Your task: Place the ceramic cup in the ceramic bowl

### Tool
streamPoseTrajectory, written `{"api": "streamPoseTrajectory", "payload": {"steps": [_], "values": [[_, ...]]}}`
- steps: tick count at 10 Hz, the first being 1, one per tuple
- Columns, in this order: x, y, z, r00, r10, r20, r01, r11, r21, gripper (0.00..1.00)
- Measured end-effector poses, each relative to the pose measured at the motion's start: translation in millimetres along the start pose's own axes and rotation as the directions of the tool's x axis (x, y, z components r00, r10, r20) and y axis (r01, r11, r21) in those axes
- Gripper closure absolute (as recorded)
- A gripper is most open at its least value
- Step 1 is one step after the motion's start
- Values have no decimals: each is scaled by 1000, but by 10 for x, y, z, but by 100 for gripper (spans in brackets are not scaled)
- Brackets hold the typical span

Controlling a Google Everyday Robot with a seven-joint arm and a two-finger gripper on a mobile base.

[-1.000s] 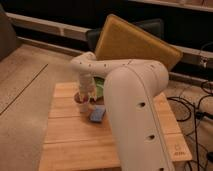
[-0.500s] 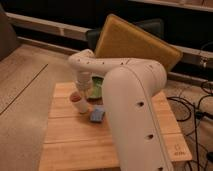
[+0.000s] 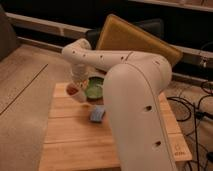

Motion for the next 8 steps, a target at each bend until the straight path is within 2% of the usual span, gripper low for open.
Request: {"api": "streamPoseTrajectory", "payload": {"steps": [2,3,5,7,8], "values": [[-78,-154,-117,999,23,43,-23,1000,11,100],[-141,-348,-104,996,49,69,-49,999,5,100],[-270,-558,-50,992,72,100,-69,997,-31,100],[-506,-893,-12,983,113,145,-102,991,-81,100],[-570,-971,-5,980,124,152,-110,989,-96,100]]}}
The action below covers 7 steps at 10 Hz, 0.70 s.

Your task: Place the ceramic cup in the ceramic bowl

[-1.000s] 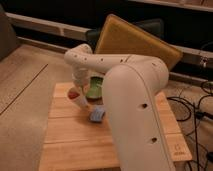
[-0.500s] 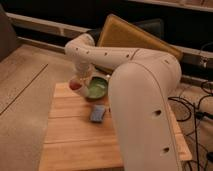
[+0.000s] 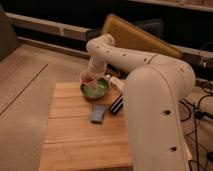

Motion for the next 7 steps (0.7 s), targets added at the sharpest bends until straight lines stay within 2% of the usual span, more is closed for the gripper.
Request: {"api": "streamPoseTrajectory", "payload": {"steps": [4,7], "values": [[-7,22,11,1000,-3,0,3,1000,-3,100],[5,-192,124,1000,24,11,-25,999,45,100]]}}
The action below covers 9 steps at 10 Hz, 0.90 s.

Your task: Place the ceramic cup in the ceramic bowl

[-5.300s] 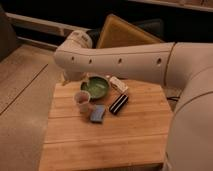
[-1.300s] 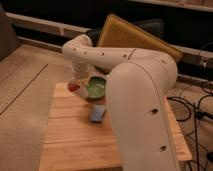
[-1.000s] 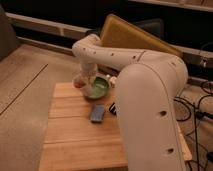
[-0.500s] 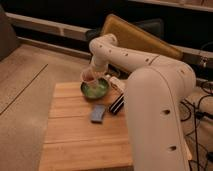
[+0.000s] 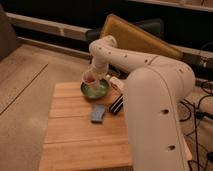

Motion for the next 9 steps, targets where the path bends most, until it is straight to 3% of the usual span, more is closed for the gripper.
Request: {"api": "streamPoseTrajectory", "payload": {"steps": [2,3,6,9], "values": [[-83,-114,67,1000,9,24,-10,1000,18,100],[-127,-87,112,999,11,35,-12,1000,7,100],[-168,-8,301,997,58,54,-54,996,-72,100],[-33,-54,491,993,112,22,-108,987,-122,100]]}}
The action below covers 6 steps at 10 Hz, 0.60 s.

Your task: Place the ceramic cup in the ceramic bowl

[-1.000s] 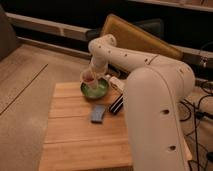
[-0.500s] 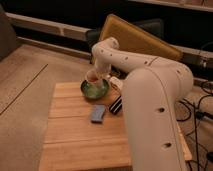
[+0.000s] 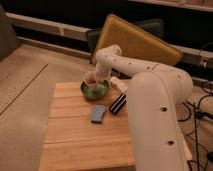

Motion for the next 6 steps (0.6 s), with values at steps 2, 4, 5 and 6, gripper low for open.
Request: {"api": "streamPoseTrajectory", "payload": {"steps": [2,4,5,6], "values": [[29,-82,22,1000,26,-5,-26,1000,-16,89],[54,-133,40,999,46,-9,-46,998,-37,67],[60,-154,45,999,50,-11,-51,998,-44,57],[62,-168,46,998,54,-11,-54,997,-51,47]]}}
